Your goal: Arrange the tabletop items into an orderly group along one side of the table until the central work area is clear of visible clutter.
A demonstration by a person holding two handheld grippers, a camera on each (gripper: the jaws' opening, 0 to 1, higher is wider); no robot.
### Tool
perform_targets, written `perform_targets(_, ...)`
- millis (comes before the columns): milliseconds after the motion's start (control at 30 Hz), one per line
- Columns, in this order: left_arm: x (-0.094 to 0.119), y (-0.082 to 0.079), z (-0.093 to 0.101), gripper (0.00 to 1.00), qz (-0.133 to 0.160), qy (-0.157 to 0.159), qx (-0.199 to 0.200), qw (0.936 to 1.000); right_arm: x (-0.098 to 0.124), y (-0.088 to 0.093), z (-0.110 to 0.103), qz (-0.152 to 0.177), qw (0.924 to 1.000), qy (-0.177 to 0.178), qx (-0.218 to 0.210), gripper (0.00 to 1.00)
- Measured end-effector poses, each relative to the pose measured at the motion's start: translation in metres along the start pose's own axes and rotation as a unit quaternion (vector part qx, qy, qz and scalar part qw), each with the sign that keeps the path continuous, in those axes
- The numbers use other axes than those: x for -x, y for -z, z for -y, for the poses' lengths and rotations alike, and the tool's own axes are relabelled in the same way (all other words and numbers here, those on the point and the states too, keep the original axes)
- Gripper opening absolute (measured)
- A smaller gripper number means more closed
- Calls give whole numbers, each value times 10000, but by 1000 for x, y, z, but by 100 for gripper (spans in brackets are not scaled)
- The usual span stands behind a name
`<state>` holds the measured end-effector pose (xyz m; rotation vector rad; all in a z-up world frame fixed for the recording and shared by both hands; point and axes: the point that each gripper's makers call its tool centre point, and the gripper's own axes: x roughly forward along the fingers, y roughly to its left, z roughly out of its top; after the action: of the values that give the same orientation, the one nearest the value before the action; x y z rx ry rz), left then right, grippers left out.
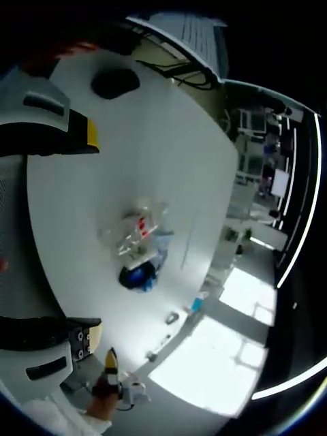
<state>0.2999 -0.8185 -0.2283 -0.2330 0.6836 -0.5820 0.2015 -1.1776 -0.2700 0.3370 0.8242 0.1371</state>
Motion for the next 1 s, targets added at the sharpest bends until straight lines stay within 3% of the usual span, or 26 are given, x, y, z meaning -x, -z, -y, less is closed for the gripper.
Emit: perform_targets(1000,2,12,0,96,-97,31,6,9999,-5,5,-6,-42,10000,-72,-21,63)
